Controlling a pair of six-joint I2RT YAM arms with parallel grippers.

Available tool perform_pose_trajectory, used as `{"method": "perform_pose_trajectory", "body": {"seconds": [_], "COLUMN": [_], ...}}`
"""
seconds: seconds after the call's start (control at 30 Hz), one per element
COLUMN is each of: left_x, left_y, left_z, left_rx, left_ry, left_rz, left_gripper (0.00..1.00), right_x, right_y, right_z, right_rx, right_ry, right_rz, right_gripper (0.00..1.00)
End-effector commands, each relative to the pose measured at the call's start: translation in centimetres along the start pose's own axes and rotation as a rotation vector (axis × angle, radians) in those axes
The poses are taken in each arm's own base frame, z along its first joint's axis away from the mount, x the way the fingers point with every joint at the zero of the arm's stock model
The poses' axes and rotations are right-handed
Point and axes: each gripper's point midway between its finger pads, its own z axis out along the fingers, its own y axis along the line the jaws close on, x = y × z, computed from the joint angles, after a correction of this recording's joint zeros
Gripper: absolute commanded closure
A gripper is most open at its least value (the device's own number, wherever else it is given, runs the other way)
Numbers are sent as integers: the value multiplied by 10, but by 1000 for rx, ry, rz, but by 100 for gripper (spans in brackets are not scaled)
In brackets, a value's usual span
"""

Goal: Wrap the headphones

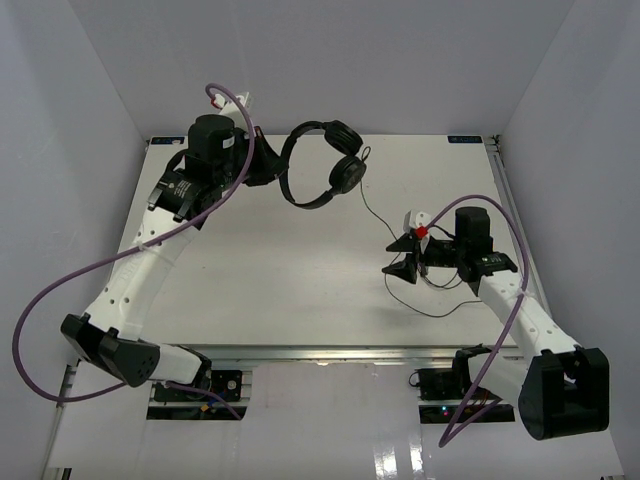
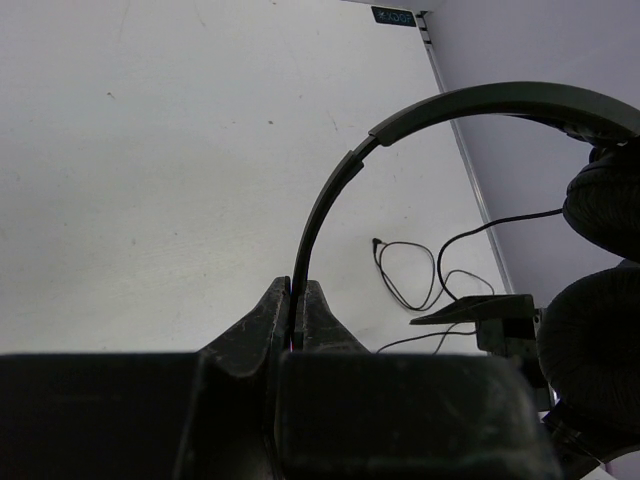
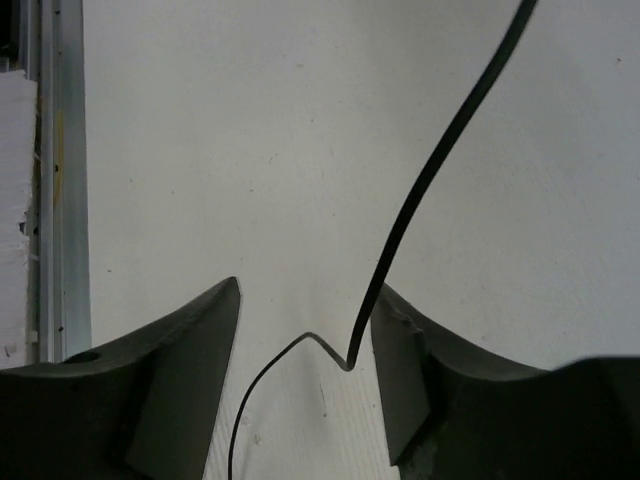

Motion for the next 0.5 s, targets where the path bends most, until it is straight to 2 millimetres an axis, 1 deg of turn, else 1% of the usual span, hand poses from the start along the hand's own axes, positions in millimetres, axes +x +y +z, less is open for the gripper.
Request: {"method": "perform_pose_trajectory", "body": {"seconds": [0.0, 0.1, 0.17, 0.33, 0.4, 0.47], "left_x": [-21, -23, -21, -26, -24, -24], "left_y": [-30, -36, -34, -36, -33, -33], "left_z": [1, 4, 9, 19, 28, 38], "left_rx": [130, 162, 162, 186, 189, 196], "left_ry": [-46, -55, -58, -102, -106, -106], "left_rz": [-93, -146, -179, -294, -334, -373], "left_gripper": [100, 100, 100, 100, 100, 100], "right_x": [-23, -33, -38, -39, -35, -32], "right_y": [-7, -11, -13, -9, -10, -10], "right_z": [5, 8, 9, 11, 15, 19], "right_rx": [-42, -58, -53, -27, 15, 41], "right_ry": [-59, -71, -77, -55, 5, 79], "right_rz": [-11, -4, -10, -22, -31, -76], "right_gripper": [60, 74, 81, 88, 92, 92]}}
